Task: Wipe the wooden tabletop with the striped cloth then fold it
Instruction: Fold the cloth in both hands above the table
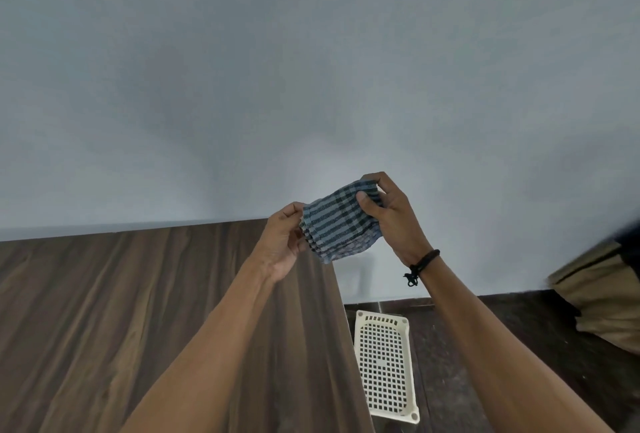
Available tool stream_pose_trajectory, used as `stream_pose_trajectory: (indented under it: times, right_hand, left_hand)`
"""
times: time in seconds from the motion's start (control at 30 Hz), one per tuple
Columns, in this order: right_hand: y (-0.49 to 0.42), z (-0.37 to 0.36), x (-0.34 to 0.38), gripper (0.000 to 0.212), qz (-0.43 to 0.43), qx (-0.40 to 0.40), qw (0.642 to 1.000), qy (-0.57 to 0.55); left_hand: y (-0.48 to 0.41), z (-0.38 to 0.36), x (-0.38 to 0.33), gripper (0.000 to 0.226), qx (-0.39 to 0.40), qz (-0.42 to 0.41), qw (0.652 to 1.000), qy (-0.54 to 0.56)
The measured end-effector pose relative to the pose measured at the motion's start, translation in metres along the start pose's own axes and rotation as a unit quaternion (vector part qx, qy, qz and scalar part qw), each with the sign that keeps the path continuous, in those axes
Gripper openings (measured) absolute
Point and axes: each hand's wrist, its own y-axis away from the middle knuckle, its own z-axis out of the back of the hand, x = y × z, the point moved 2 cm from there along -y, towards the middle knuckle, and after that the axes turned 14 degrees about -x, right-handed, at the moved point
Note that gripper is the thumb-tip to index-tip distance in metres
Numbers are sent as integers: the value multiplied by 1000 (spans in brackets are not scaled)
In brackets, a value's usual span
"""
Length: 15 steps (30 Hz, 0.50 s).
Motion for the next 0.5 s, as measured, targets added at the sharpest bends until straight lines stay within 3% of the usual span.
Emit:
stream_pose_trajectory:
  times: [0.17,0.37,0.5]
  right_hand:
    - [-17,39,-12,10,-5,29,999,19]
    - [-42,75,-12,8,22,26,999,25]
    - [-50,91,-36,8,-3,-9,999,38]
  left_hand:
    - [-7,-41,23,8,2,5,999,-33]
    - [-13,-83,42,24,-32,-121,977,-172]
    - [-18,-89,62,33,-42,-104,981,-160]
